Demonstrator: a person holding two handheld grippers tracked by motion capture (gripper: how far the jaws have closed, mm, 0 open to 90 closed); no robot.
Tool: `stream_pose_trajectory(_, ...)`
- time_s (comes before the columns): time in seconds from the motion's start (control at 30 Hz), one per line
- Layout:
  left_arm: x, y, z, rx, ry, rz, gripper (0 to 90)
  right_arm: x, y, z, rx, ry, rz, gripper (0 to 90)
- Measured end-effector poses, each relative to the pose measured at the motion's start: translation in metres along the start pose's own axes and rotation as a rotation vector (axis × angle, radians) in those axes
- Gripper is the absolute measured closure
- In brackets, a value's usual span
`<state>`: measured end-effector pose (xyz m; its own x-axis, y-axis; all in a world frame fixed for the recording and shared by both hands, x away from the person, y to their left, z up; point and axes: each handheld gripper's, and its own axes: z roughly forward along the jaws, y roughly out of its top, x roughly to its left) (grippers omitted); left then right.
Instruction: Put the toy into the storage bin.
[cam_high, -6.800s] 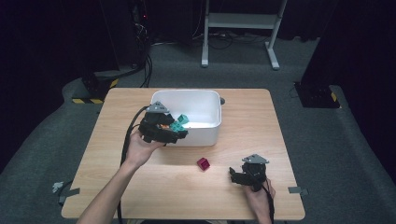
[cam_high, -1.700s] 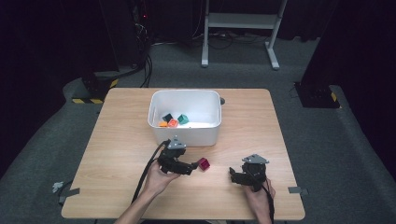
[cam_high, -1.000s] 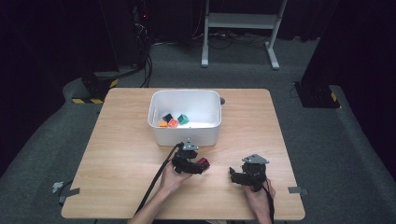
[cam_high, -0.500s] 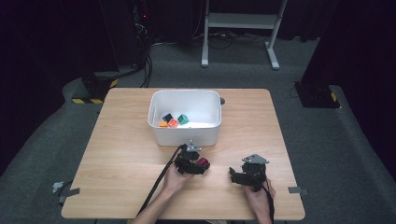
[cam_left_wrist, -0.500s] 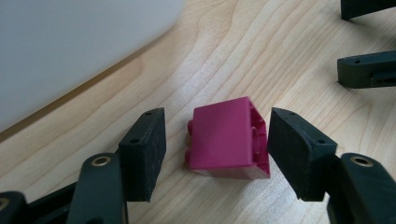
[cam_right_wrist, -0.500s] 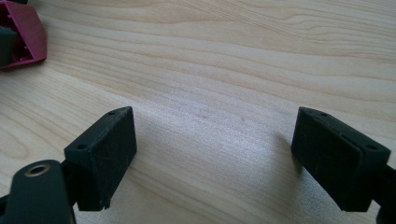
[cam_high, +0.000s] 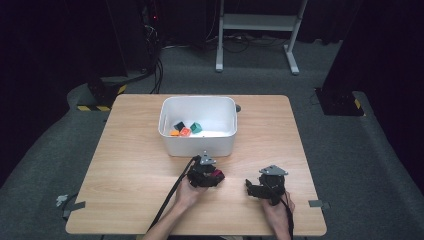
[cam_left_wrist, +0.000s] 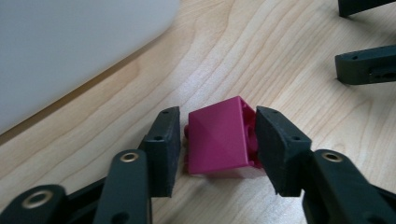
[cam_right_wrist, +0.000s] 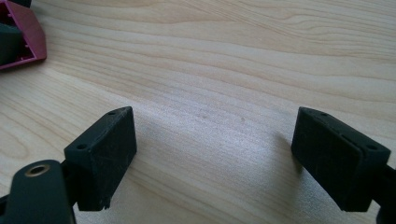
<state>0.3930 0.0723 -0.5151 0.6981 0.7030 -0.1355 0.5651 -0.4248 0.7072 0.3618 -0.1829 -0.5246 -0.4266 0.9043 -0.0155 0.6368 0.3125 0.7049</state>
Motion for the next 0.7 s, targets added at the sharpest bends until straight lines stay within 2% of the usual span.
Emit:
stream_pose_trajectory(0.37, 0.000, 0.001, -0.002, -0.012, 0.013, 0.002, 56.4, 0.000, 0.000, 0.000, 0.000, 0.001, 0.000, 13.7)
stream_pose_trajectory(0.47, 0.001, 0.002, -0.003, -0.002, 0.019, 0.013, 56.4, 0.000, 0.000, 0.000, 0.000, 0.001, -0.001, 13.7)
stream_pose_trajectory(0.7, 0.000, 0.004, -0.011, -0.019, 0.008, 0.014, 56.6, 0.000, 0.000, 0.000, 0.000, 0.000, 0.000, 13.7)
